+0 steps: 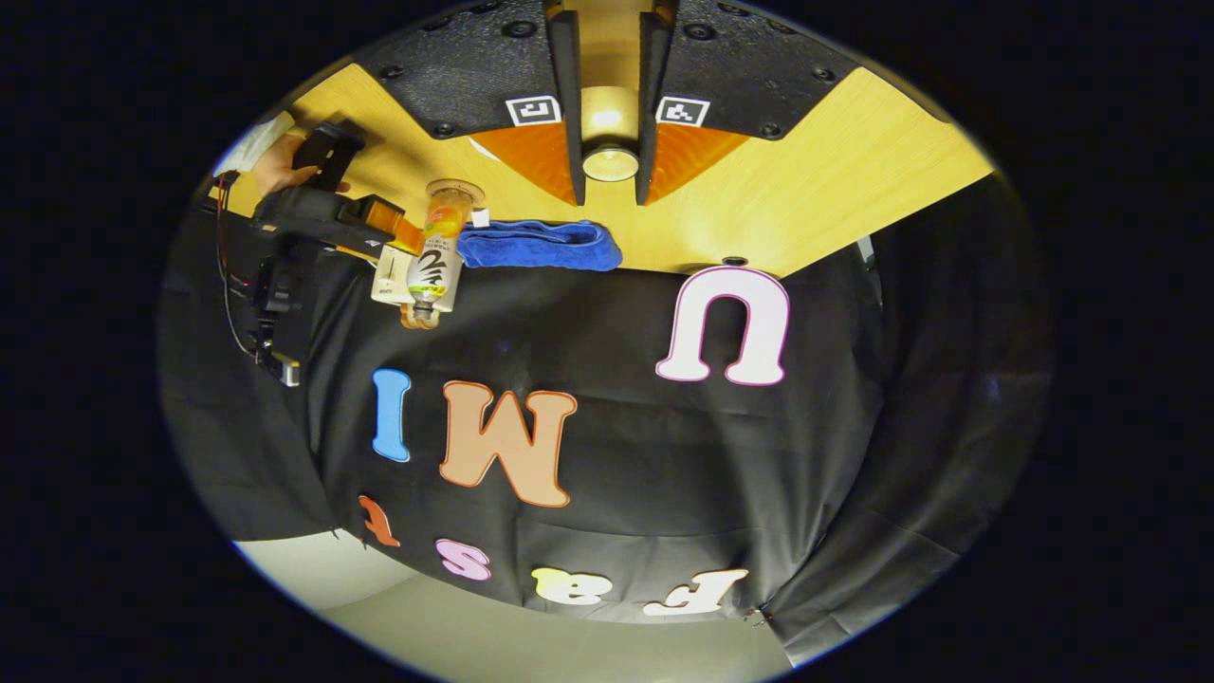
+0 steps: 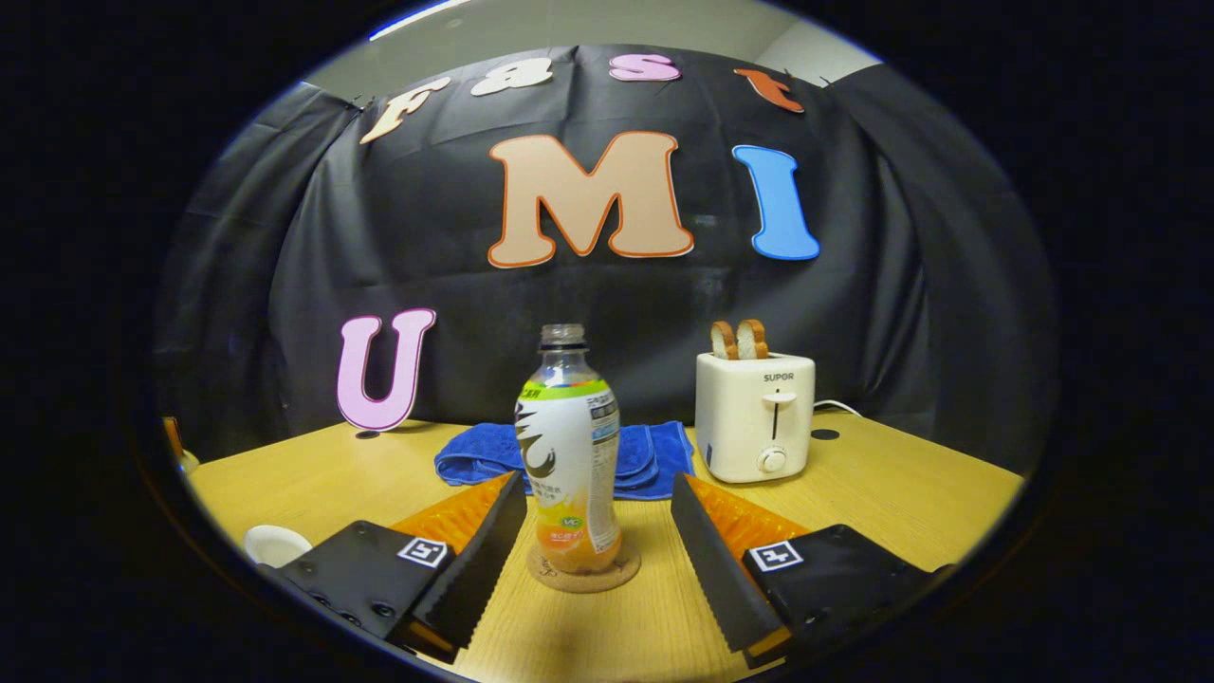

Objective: Open the teacup lid with one hand, grasp the water bottle and pour water into the teacup with the other hand; after pouring, place the water bottle on the coaster and then close the teacup lid.

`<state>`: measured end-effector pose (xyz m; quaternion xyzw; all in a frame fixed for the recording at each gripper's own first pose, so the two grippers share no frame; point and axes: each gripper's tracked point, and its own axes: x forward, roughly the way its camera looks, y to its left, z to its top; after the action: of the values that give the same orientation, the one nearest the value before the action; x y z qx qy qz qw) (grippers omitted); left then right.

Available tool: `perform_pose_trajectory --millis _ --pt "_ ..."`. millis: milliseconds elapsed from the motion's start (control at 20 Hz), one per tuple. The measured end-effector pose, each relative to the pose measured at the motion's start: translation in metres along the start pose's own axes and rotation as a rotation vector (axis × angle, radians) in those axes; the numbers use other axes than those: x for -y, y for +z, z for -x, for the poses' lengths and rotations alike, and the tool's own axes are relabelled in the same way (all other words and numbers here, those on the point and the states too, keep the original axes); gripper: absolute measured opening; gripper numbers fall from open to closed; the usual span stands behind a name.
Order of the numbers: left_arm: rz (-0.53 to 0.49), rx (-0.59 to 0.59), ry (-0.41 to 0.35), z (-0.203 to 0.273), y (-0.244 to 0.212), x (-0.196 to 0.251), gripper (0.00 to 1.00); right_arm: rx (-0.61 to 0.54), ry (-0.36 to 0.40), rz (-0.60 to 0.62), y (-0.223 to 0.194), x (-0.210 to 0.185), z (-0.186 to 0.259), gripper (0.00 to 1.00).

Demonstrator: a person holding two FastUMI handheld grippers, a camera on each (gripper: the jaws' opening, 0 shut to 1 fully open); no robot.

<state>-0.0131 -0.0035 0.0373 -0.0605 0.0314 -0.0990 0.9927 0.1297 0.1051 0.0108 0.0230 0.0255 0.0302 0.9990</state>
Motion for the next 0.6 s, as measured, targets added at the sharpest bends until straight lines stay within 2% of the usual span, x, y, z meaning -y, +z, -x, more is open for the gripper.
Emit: perform_pose_trajectory --millis 50,100,150,200,350,500,550,600 --pt "0.008 -0.004 -0.009 -0.003 -0.002 0.005 0.22 0.016 -0.006 0.004 0.005 0.005 0.005 0.98" --pt "0.021 -0.013 -0.021 -0.007 -0.008 0.011 0.22 0.030 -0.017 0.014 0.011 0.012 0.009 0.93" --pt "0.033 -0.028 -0.034 -0.011 -0.013 0.017 0.22 0.043 -0.023 0.023 0.015 0.017 0.014 0.93" --pt "0.039 -0.045 -0.041 -0.015 -0.019 0.021 0.22 0.054 -0.023 0.029 0.019 0.020 0.018 0.98" --pt "0.025 -0.063 -0.046 -0.024 -0.025 0.029 0.22 0.065 -0.013 0.026 0.021 0.025 0.031 0.98" --pt "0.011 -0.061 -0.063 -0.033 -0.029 0.042 0.22 0.047 -0.010 0.020 0.013 0.029 0.034 0.98" --pt "0.005 -0.068 -0.068 -0.036 -0.033 0.045 0.22 0.036 -0.005 0.020 0.010 0.028 0.036 0.93" --pt "-0.004 -0.074 -0.073 -0.038 -0.036 0.049 0.22 0.031 0.000 0.018 0.008 0.029 0.038 0.93"
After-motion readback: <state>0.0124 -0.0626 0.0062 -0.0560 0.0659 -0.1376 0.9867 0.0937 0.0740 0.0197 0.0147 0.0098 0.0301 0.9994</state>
